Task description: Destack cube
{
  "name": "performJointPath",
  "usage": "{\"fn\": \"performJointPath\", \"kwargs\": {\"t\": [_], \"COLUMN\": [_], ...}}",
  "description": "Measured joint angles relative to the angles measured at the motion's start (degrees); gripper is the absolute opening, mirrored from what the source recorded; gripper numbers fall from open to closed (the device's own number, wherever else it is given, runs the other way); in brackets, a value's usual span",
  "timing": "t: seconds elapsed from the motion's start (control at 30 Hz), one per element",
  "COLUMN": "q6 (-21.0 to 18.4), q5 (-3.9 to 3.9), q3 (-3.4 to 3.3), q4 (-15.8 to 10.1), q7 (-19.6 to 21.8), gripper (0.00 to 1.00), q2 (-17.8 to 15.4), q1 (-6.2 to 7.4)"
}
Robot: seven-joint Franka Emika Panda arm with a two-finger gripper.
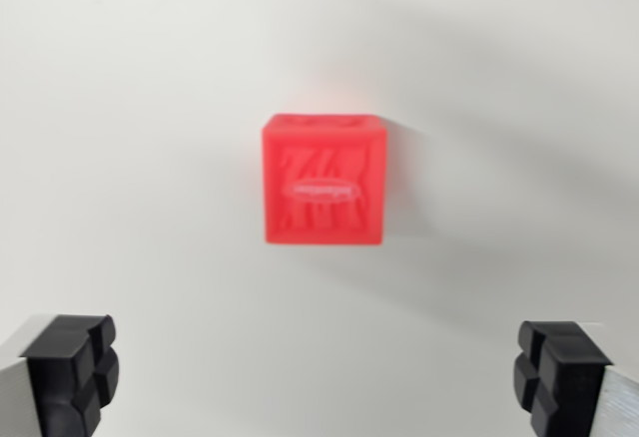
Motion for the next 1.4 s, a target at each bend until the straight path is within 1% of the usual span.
{"fn": "performJointPath", "kwargs": {"t": [0.33,0.73,1.1,1.4], "q6": [-7.59,-15.49,-20.72,-23.26], "q5": [-0.12,-0.18,-0.2,-0.2], "q3": [0.0,0.0,0.0,0.0], "q4": [1.63,4.46,6.95,8.38], "q7": [0.08,0.15,0.17,0.18], "gripper": [1.0,1.0,1.0,1.0], "q2": [-5.96,-11.0,-13.71,-14.85], "q1": [-0.01,-0.01,-0.01,-0.01]}}
